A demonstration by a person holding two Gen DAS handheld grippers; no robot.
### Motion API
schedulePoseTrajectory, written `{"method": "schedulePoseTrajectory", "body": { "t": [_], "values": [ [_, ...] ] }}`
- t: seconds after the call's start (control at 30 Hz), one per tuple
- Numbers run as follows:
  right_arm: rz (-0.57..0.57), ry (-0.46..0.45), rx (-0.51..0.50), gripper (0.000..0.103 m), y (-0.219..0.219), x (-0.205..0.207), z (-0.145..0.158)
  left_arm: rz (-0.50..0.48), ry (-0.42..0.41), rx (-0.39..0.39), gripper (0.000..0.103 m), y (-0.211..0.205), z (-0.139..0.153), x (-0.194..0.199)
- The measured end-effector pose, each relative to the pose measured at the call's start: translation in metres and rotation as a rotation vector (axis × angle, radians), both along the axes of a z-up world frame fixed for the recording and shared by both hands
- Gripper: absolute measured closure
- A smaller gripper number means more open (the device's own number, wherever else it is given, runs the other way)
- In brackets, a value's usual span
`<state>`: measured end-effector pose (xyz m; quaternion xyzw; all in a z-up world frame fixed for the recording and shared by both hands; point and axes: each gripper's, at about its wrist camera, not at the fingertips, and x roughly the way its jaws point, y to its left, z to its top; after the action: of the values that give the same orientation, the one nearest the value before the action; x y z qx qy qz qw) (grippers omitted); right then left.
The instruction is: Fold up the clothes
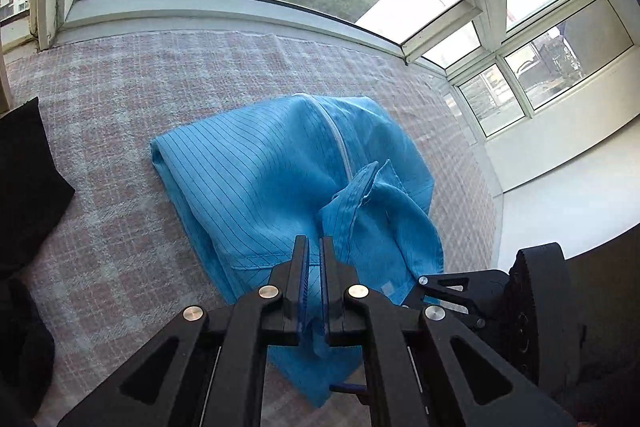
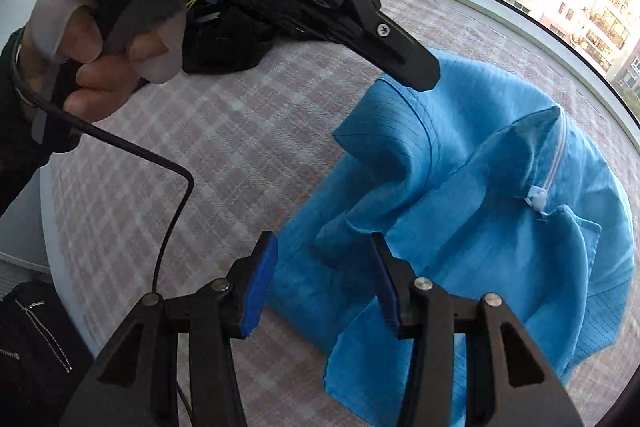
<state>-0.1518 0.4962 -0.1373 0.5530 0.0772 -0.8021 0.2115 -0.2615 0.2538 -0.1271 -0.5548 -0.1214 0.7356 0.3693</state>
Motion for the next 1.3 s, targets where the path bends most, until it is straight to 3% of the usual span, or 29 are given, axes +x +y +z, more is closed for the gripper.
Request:
{"method": "schedulePoseTrajectory", "body": {
  "t": [0.23,0.3,0.37,0.43,0.63,0.73,0.8,0.9,0.93,1.0,1.13,1.2,1.3],
  "values": [
    [-0.056,-0.019,0.079,0.057,0.002,-0.012,-0.026,-0.041,-0.034,-0.029,0.100,0.007,-0.016,0.003],
    [-0.028,-0.030,0.109,0.063,0.001,-0.014,-0.032,-0.045,-0.035,-0.034,0.100,0.007,-0.017,0.005],
    [0.008,-0.055,0.096,0.086,0.005,-0.013,-0.030,-0.061,-0.027,-0.045,0.099,0.008,-0.017,0.009],
    [0.036,-0.090,0.072,0.094,0.013,-0.013,-0.023,-0.084,-0.025,-0.059,0.096,0.010,-0.018,0.016],
    [0.112,-0.205,-0.023,0.098,0.037,-0.008,0.002,-0.192,-0.043,-0.162,0.096,0.018,-0.040,0.038],
    [0.095,-0.217,-0.044,0.097,0.037,-0.009,-0.005,-0.190,-0.057,-0.158,0.096,0.016,-0.044,0.040],
    [0.064,-0.198,-0.085,0.093,0.038,-0.005,0.001,-0.166,-0.038,-0.133,0.095,0.013,-0.031,0.041],
    [0.042,-0.138,-0.226,0.072,0.053,0.009,0.034,-0.185,0.019,-0.075,0.095,0.014,0.000,0.054],
    [0.032,-0.114,-0.281,0.064,0.062,0.015,0.047,-0.208,0.022,-0.051,0.090,0.018,0.005,0.060],
    [-0.009,-0.059,-0.339,0.062,0.082,0.028,0.068,-0.274,-0.003,-0.026,0.088,0.028,0.006,0.076],
    [-0.174,0.001,-0.281,0.062,0.115,0.046,0.070,-0.335,-0.061,-0.182,0.088,0.035,-0.037,0.101],
    [-0.261,-0.037,-0.298,0.062,0.138,0.052,0.051,-0.302,-0.083,-0.166,0.088,0.027,-0.041,0.100],
    [-0.332,-0.044,-0.263,0.062,0.156,0.069,0.031,-0.259,-0.065,-0.157,0.088,0.015,-0.020,0.100]
  ]
}}
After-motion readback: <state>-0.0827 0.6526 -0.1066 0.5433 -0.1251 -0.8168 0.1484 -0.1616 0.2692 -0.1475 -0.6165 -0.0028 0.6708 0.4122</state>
